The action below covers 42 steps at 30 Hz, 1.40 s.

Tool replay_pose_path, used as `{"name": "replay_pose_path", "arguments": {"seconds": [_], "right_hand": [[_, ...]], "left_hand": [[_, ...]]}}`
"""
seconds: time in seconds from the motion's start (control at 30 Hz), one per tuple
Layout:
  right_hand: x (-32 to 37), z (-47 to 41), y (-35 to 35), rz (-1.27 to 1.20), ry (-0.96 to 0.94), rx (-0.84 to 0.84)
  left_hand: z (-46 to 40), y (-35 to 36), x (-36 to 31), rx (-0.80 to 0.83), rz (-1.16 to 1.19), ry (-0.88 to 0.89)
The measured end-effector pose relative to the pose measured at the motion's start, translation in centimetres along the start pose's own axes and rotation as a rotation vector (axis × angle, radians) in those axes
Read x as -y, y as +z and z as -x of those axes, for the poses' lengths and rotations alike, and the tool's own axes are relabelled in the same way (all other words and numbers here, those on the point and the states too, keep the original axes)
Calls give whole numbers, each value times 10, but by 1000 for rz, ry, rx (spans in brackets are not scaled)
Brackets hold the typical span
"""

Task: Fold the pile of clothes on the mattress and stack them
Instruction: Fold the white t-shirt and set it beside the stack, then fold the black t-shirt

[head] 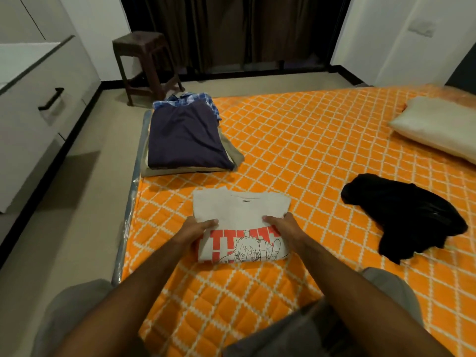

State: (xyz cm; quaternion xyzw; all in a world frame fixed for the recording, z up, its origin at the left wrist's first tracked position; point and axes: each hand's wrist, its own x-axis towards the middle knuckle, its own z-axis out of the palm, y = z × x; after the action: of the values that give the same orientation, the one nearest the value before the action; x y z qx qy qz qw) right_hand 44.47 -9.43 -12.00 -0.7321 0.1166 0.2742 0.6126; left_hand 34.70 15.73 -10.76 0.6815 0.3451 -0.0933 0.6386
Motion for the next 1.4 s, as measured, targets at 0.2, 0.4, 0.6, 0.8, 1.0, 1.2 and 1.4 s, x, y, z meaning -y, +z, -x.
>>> {"name": "replay_pose_path", "arguments": {"seconds": [0.2, 0.4, 0.6, 0.8, 1.0, 1.2, 1.4], "right_hand": [[34, -4, -18, -65, -47, 113], [177, -56, -77, 5, -242, 51], [311, -141, -113, 33, -397, 18], [213, -249, -115, 253, -173, -14], [118, -284, -109, -76, -278, -211], [101, -250, -107, -23, -302, -206], [22, -173, -124, 869, -543, -210]], "left_hand": [[-14, 32, -40, 82, 20, 94], [-56, 69, -184, 114, 45, 355], [-155, 83, -305, 34, 152, 429], [-276, 123, -215, -58, -105, 270], [-330, 132, -128, -91, -52, 347], [-273, 140, -131, -215, -349, 504], [-170, 172, -49, -155, -1150, 769]]}}
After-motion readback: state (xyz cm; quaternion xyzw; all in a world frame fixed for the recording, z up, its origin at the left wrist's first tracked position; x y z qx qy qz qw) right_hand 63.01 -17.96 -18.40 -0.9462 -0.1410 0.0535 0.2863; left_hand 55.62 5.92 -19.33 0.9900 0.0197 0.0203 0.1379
